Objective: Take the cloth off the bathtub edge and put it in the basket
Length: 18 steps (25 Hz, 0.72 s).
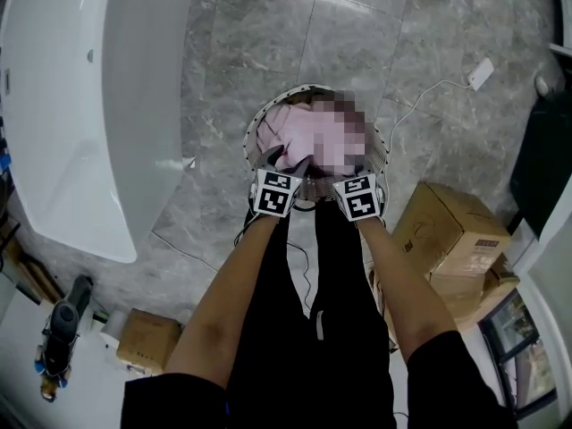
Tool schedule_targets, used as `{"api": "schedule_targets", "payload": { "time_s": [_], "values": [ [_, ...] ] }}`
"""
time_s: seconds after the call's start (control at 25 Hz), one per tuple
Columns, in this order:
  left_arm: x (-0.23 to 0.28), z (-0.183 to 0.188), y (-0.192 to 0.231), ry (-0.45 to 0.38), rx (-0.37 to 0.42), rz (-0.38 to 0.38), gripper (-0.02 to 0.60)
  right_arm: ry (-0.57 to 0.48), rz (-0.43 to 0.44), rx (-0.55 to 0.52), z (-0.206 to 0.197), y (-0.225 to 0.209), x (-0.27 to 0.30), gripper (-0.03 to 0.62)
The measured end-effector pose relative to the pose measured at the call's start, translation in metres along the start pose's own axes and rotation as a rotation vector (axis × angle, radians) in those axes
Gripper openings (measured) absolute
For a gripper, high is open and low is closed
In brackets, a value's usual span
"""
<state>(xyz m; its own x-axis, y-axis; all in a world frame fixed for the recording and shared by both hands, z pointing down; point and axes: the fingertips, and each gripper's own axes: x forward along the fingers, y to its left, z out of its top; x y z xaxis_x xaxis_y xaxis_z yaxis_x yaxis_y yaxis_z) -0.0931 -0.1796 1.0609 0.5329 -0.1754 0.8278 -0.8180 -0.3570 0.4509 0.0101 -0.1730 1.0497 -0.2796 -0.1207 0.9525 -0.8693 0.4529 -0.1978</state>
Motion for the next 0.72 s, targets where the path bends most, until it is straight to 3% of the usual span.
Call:
{"api": "schedule_targets", "payload": {
  "time_s": [0.08, 0.16, 0.32, 0.72],
  "values": [
    [0.003, -0.013, -0.005, 0.054, 0.082, -0.034, 0.268, 0.027, 0.017, 0.010, -0.004, 0.003, 0.005, 0.108],
    [0.001, -0.023, -0.006, 0.089, 0.109, -0.046, 0.278, 0.047, 0.016, 0.018, -0.010, 0.006, 0.005, 0.131],
    [-0.014, -0.022, -0.004, 0.067, 0.077, -0.031, 0.285, 0.058, 0.004, 0.009, -0.015, 0.010, -0.003, 0.188],
    [-0.039, -0.002, -0.017, -0.001, 0.046, -0.009, 0.285, -0.009, -0.014, -0.009, 0.005, 0.011, -0.047, 0.212]
  ]
}}
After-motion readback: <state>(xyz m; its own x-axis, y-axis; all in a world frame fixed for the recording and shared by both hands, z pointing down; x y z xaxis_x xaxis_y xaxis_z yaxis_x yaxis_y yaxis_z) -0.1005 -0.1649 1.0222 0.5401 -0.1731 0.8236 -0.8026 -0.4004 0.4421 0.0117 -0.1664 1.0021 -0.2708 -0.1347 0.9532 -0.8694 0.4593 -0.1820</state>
